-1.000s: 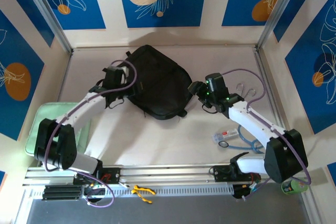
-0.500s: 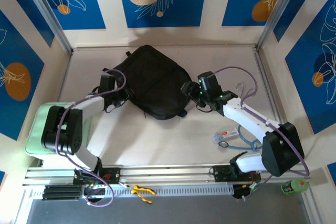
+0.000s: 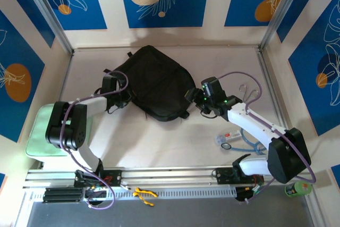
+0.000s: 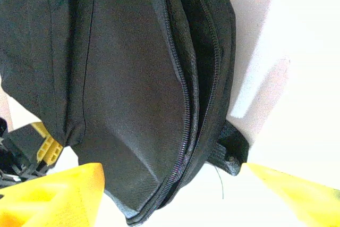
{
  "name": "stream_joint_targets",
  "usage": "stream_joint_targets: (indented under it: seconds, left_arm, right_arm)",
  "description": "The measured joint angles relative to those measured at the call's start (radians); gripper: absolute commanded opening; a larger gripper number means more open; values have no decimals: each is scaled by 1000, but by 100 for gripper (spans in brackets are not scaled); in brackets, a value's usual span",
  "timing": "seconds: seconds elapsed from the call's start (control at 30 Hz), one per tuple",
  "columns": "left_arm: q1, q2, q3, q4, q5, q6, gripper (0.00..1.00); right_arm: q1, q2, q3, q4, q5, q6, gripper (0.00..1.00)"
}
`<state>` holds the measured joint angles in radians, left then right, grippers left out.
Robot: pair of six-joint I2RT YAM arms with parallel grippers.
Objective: Pack the student bag
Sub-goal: Zip the student bag at the top-center of the table.
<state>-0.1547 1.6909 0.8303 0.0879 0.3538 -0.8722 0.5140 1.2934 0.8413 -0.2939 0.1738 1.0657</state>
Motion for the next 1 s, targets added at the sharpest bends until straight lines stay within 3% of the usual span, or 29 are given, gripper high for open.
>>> stream_joint_targets:
  seconds: [0.07, 0.37, 0.7, 0.77, 0.9, 1.0]
  left_arm:
    - [1, 1, 0, 13, 11, -8, 0]
    - [1, -83, 0, 43, 60, -20, 0]
    - [-62, -246, -21, 25, 69, -82, 0]
    - [-87, -248, -26, 24, 64, -97, 0]
    - [-126, -248, -26, 23, 56, -115, 0]
    - [-146, -247, -26, 24, 52, -122, 0]
  right_arm:
    - [12, 3, -10, 0, -13, 0, 65]
    - [33, 138, -26, 56, -74, -18, 50]
    - [-80, 352, 111, 111, -100, -135, 40]
    - [-105, 381, 146, 100, -103, -161, 41]
    - [-147, 385, 181, 63, -102, -212, 58]
    - [-164, 342, 184, 2, -85, -246, 64]
